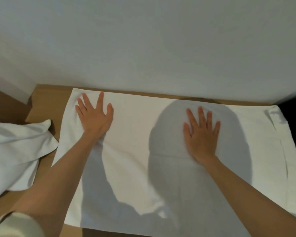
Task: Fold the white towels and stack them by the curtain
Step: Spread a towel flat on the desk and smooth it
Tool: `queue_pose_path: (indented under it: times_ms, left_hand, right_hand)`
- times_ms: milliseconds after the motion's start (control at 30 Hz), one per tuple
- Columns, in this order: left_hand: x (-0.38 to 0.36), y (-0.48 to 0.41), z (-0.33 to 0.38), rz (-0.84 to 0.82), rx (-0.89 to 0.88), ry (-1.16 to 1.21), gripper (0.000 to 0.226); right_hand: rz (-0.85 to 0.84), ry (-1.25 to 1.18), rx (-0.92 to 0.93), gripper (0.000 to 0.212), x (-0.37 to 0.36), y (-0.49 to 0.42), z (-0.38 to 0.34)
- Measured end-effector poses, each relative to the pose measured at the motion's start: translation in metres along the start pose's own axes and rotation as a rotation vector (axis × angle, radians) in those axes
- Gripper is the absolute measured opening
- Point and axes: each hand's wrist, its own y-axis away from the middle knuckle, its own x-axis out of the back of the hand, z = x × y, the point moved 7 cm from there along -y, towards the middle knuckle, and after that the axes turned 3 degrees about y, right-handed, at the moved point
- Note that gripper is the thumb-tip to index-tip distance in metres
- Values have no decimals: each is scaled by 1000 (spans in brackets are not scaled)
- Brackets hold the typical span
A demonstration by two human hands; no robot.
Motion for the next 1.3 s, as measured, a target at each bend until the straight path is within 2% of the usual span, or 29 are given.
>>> queue_pose_path:
  times_ms: [133, 233, 367, 467, 567, 633, 833, 933, 1067, 1233, 1300]
  left_hand:
    - [6, 19, 16, -27, -53, 47, 59]
    - [3, 77, 59, 33, -258, 18, 58]
    - [-21, 173, 94, -71, -423, 139, 58]
    - [-27, 201, 73, -115, -445, 105, 54]
    - [-16, 192, 32, -92, -464, 45, 50]
    - [-8, 181, -4, -82, -446, -1, 50]
    - [19, 163, -102, -14, -232, 87, 52]
    - [26, 162, -114, -7, -215, 96, 50]
    - [32, 166, -117, -84, -284, 135, 51]
    - [71, 193, -139, 83, -260, 232, 49]
    - [79, 203, -151, 96, -181, 225, 51]
  right_hand:
    - [-98, -26, -33, 52, 1, 1, -5]
    - [-108, -143, -63, 53, 8, 22, -26]
    - [-70, -224, -17, 56, 8, 83, -59]
    - [-90, -174, -36, 53, -4, 119, -60]
    - [-77, -99, -26, 50, -10, 134, -58]
    - [-71, -69, -12, 50, -10, 137, -58]
    - [-35, -31, -5, 50, -9, 139, -61]
    - [-30, -30, -4, 49, -6, 141, -62]
    - [-58, 9, -22, 50, -2, 145, -69]
    - [-52, 2, 73, 51, 14, 155, -99]
    - [-63, -36, 123, 50, 15, 166, -115]
